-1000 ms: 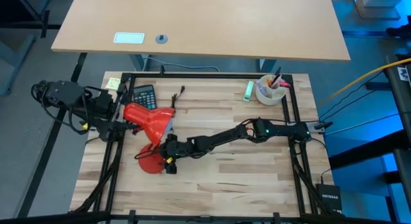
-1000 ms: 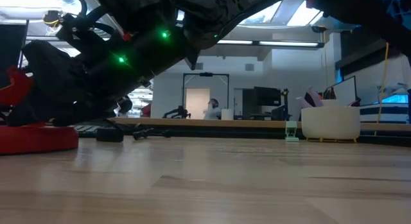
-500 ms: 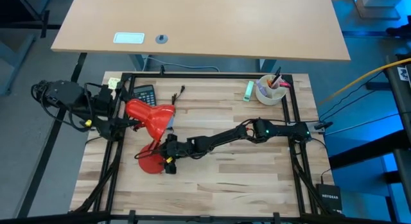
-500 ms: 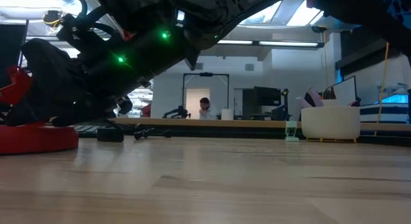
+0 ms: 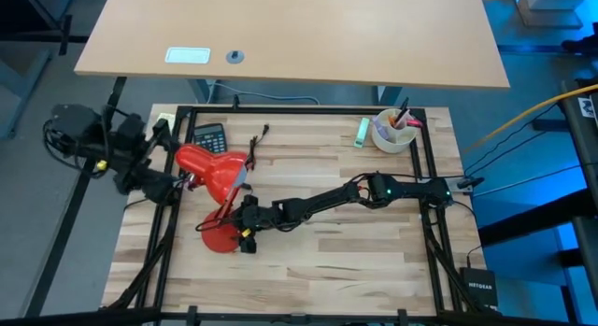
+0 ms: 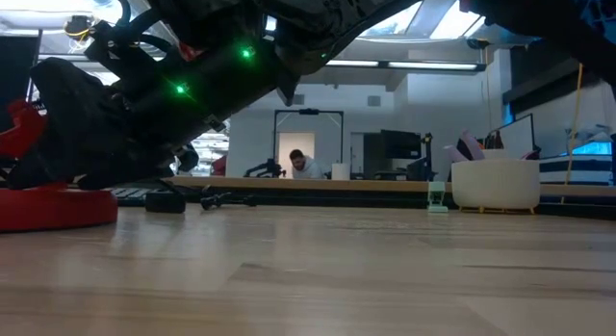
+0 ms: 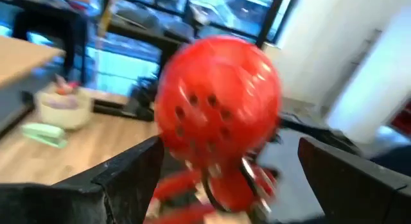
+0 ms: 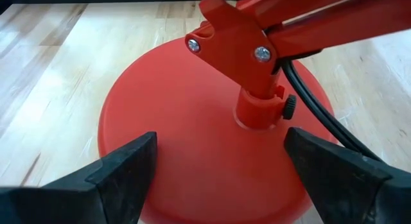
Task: Screw lightbulb
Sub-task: Adjust the red desk lamp
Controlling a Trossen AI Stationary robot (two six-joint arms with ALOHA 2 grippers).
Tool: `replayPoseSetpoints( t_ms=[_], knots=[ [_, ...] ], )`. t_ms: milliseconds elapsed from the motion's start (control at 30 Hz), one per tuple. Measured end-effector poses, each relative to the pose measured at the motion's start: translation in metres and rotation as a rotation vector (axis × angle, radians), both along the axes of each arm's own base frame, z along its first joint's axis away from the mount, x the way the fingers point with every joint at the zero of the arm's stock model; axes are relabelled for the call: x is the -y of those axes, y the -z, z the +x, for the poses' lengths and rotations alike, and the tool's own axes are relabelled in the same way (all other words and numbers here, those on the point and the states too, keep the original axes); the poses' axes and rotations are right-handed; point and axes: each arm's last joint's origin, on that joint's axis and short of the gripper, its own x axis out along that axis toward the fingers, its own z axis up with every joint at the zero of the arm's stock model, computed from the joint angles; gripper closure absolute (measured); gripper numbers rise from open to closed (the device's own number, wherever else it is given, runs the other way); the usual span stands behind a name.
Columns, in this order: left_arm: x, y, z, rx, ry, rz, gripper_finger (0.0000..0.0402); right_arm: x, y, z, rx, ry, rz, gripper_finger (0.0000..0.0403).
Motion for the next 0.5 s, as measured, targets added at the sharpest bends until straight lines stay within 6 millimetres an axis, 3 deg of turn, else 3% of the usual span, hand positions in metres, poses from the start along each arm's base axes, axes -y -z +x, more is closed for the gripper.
replayPoseSetpoints(
  t_ms=[233, 400, 500],
  knots=[
    [-0.011, -0.001, -0.034, -0.175, 0.124, -0.145, 0.0060, 0.000, 0.000, 0.001, 0.014, 0.011, 0.009, 0.0050],
    [-0.012, 0.008, -0.038, -0.270, 0.145, -0.220, 0.0066, 0.000, 0.000, 0.001, 0.014, 0.012, 0.009, 0.0050],
    [-0.006, 0.020, -0.030, -0.349, 0.168, -0.237, 0.0066, 0.000, 0.000, 0.001, 0.015, 0.016, 0.006, 0.0050]
  ],
)
